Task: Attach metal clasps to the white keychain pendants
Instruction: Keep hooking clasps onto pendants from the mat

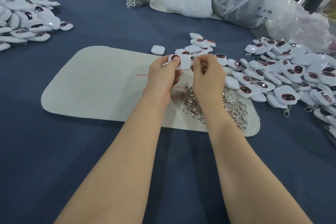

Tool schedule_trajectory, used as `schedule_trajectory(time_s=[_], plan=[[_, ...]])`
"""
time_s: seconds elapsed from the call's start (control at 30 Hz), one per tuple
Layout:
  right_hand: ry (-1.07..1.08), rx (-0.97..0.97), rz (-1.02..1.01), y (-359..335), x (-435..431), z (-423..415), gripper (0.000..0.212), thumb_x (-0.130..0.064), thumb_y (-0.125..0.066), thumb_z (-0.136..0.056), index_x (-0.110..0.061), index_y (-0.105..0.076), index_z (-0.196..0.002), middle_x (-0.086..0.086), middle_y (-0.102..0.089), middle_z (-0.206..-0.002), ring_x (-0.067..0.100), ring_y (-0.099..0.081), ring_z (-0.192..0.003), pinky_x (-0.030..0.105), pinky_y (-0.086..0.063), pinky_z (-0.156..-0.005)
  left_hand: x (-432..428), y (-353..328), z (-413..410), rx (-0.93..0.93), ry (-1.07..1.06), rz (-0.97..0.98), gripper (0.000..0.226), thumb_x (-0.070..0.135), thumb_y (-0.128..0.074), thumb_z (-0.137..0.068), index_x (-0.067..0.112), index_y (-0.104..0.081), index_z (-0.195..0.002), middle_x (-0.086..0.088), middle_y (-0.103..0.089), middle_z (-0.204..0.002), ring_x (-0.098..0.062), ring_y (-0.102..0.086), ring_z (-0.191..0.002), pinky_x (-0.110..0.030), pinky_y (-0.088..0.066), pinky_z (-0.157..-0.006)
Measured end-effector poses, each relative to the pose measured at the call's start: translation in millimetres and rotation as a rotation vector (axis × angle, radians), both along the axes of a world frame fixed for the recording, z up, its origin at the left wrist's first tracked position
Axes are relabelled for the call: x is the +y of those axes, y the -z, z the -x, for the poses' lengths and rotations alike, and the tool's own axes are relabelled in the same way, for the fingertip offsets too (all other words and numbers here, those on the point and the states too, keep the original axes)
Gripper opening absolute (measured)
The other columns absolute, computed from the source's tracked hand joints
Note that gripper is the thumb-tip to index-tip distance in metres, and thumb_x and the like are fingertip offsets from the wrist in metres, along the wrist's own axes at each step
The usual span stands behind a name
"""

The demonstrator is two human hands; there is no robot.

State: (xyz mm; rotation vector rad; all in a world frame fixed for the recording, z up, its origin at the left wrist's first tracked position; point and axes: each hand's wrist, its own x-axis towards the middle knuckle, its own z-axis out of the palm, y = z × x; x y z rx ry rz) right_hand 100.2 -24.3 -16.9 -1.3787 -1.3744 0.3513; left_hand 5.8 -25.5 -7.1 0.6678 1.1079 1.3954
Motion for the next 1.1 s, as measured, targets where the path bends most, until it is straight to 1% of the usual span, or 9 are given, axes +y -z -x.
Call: schedule_trajectory(time_s=[0.1, 0.23, 0.43, 0.57, 0.67, 0.83, 0.9, 0.97, 1.1], plan=[[0.005, -0.065, -0.012, 0.1, 0.5, -0.5, 0.011, -0.011, -0.053, -0.093, -0.019, -0.053, -0.086, -0.008, -0.058, -0.075, 0.010, -0.053, -0.072, 0.003, -0.035, -0.064, 0.3, 0.3, 0.3, 0.047, -0.024, -0.040, 0.021, 0.017, -0.057, -0.094, 0.011, -0.061, -0.114, -0.005, -0.061, -0.093, -0.010, -0.053, -0.064, -0.023, -0.047, -0.067], [0.011, -0.119, -0.012, 0.0, 0.4, -1.9, 0.011, -0.009, -0.051, -0.093, -0.014, -0.055, -0.084, -0.004, -0.059, -0.074, 0.017, -0.055, -0.073, 0.015, -0.036, -0.065, -2.0, -2.9, -1.0, 0.170, -0.070, -0.100, 0.013, 0.017, -0.057, -0.093, 0.018, -0.059, -0.106, 0.002, -0.061, -0.085, -0.009, -0.053, -0.062, -0.023, -0.046, -0.069], [0.008, -0.191, -0.036, -0.9, -0.9, -2.5, 0.011, -0.006, -0.050, -0.092, -0.005, -0.058, -0.084, 0.000, -0.058, -0.073, 0.022, -0.054, -0.072, 0.024, -0.035, -0.064, -7.0, -5.3, -3.7, 0.348, -0.101, -0.253, 0.010, 0.014, -0.054, -0.094, 0.021, -0.058, -0.100, -0.003, -0.066, -0.101, -0.022, -0.062, -0.092, -0.041, -0.051, -0.091], [0.015, -0.137, -0.032, -1.4, -2.5, -0.3, 0.009, -0.007, -0.052, -0.092, -0.006, -0.059, -0.086, -0.005, -0.057, -0.074, 0.015, -0.052, -0.071, 0.013, -0.033, -0.061, -4.4, -5.8, -2.3, 0.219, -0.122, -0.150, 0.011, 0.016, -0.057, -0.093, 0.013, -0.061, -0.103, 0.001, -0.059, -0.077, -0.009, -0.053, -0.059, -0.027, -0.051, -0.068], [-0.013, -0.091, -0.021, -1.7, -3.6, 0.8, 0.008, -0.008, -0.054, -0.092, -0.009, -0.062, -0.089, -0.008, -0.059, -0.077, 0.008, -0.053, -0.072, 0.003, -0.036, -0.064, -4.2, -7.0, 0.2, -0.040, -0.091, -0.006, 0.009, 0.011, -0.057, -0.093, 0.008, -0.061, -0.086, -0.001, -0.052, -0.066, -0.006, -0.048, -0.050, -0.018, -0.048, -0.055], [-0.012, -0.223, -0.042, -1.5, -2.9, -0.2, 0.009, -0.007, -0.053, -0.091, -0.005, -0.061, -0.088, -0.001, -0.061, -0.077, 0.015, -0.052, -0.072, 0.016, -0.031, -0.062, -5.4, -9.1, 3.9, -0.221, -0.081, 0.059, 0.014, 0.007, -0.059, -0.091, 0.007, -0.058, -0.077, -0.003, -0.050, -0.063, -0.003, -0.047, -0.041, -0.014, -0.045, -0.047], [-0.010, -0.279, -0.026, -1.1, -2.2, -1.1, 0.010, -0.007, -0.052, -0.091, -0.004, -0.060, -0.086, 0.005, -0.064, -0.077, 0.019, -0.051, -0.071, 0.022, -0.030, -0.063, -4.9, -8.3, 3.7, -0.141, -0.099, 0.027, 0.011, 0.008, -0.059, -0.090, 0.009, -0.060, -0.080, -0.001, -0.051, -0.065, -0.004, -0.047, -0.043, -0.015, -0.046, -0.049], [-0.029, -0.341, 0.005, -0.4, -1.3, -1.9, 0.013, -0.007, -0.049, -0.092, -0.002, -0.060, -0.087, 0.011, -0.065, -0.079, 0.026, -0.053, -0.075, 0.031, -0.036, -0.067, -4.4, -6.0, 2.6, 0.087, -0.134, -0.034, 0.003, 0.014, -0.061, -0.090, 0.013, -0.063, -0.088, 0.003, -0.055, -0.068, -0.005, -0.050, -0.049, -0.022, -0.051, -0.059], [-0.051, -0.393, 0.066, 0.4, -1.9, -2.5, 0.017, -0.008, -0.044, -0.094, -0.001, -0.059, -0.090, 0.013, -0.064, -0.081, 0.030, -0.054, -0.078, 0.039, -0.039, -0.071, -9.8, -4.9, -2.1, 0.507, -0.157, -0.241, 0.012, 0.018, -0.058, -0.090, 0.015, -0.065, -0.100, 0.005, -0.064, -0.087, -0.015, -0.061, -0.080, -0.035, -0.054, -0.084]])
